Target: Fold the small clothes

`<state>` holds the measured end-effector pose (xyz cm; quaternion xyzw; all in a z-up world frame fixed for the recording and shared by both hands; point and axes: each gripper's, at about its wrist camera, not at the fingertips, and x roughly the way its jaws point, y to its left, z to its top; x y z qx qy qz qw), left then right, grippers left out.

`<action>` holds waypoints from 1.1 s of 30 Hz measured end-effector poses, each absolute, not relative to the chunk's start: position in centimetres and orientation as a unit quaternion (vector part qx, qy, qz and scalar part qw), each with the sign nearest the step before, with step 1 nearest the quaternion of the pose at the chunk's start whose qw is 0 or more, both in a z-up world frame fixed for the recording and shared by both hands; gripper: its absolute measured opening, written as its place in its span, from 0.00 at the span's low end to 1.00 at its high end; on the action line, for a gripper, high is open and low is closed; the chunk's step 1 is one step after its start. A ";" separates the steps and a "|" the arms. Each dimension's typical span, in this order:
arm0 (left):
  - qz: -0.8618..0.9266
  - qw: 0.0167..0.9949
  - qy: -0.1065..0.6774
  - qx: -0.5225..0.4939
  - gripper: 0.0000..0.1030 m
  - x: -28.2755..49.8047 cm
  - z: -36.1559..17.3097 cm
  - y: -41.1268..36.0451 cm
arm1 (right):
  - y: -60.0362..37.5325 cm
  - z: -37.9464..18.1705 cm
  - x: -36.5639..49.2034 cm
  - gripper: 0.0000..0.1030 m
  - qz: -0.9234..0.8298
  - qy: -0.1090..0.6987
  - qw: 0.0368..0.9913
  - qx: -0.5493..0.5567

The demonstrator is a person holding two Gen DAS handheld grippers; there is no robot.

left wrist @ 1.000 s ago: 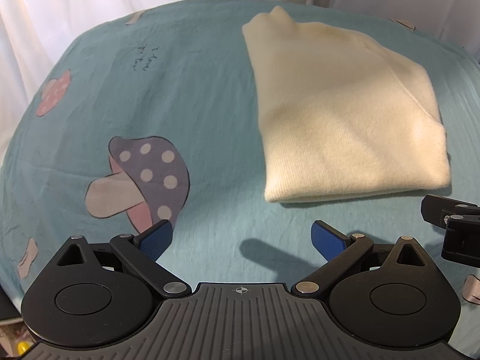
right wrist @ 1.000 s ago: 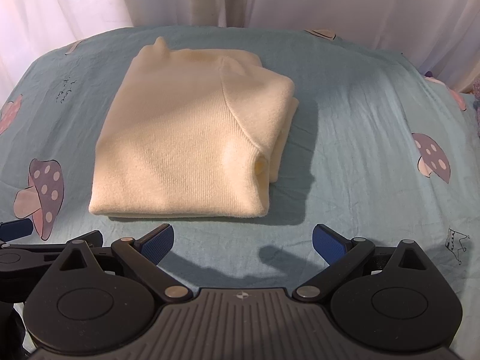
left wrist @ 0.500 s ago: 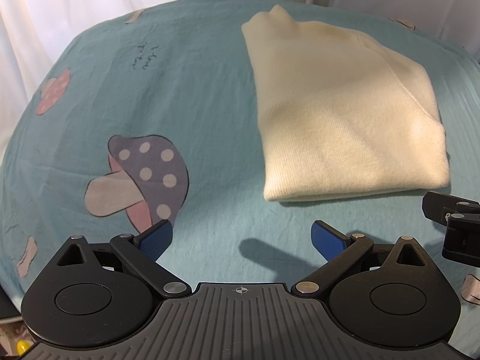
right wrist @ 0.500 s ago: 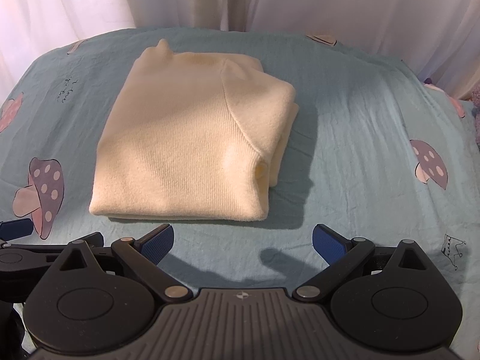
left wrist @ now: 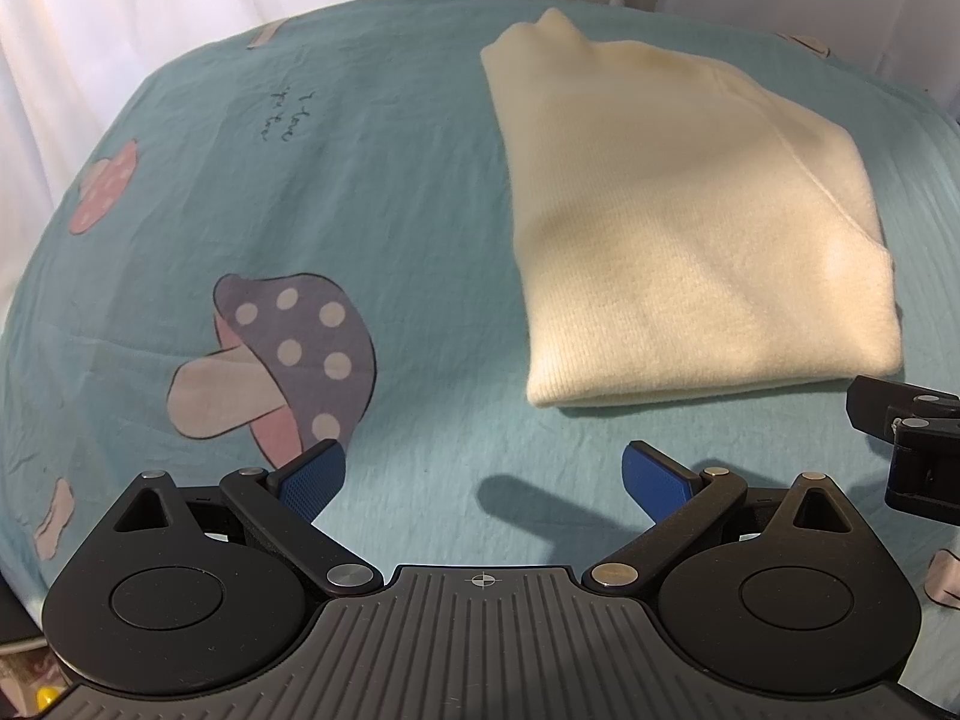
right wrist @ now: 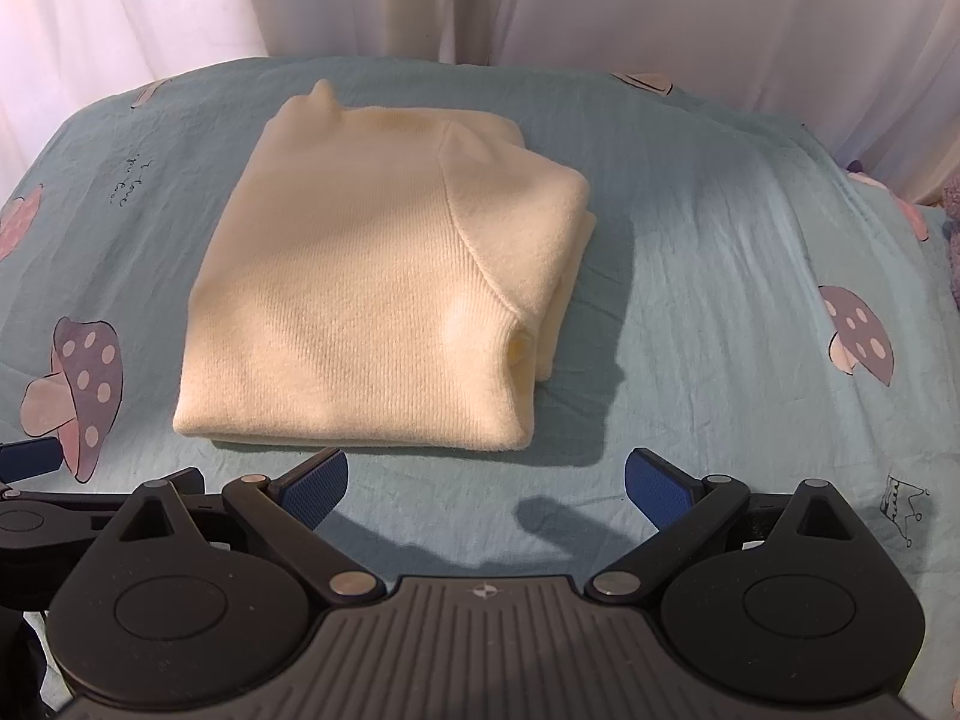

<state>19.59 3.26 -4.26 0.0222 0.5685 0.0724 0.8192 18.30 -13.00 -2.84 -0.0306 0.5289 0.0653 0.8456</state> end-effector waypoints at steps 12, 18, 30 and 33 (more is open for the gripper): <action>0.070 0.820 0.567 0.026 0.99 19.6 -4.2 3.2 | -13.2 -2.8 18.5 0.96 0.064 0.525 0.848 -0.034; 0.071 0.821 0.566 0.028 0.99 19.6 -4.2 3.0 | -13.4 -2.8 18.6 0.96 0.064 0.523 0.849 -0.034; 0.070 0.826 0.558 0.031 0.98 19.3 -4.1 2.8 | -13.6 -2.9 18.6 0.96 0.066 0.522 0.850 -0.032; 0.073 0.835 0.544 0.043 0.98 19.0 -3.8 2.4 | -13.6 -2.9 18.6 0.96 0.067 0.521 0.850 -0.032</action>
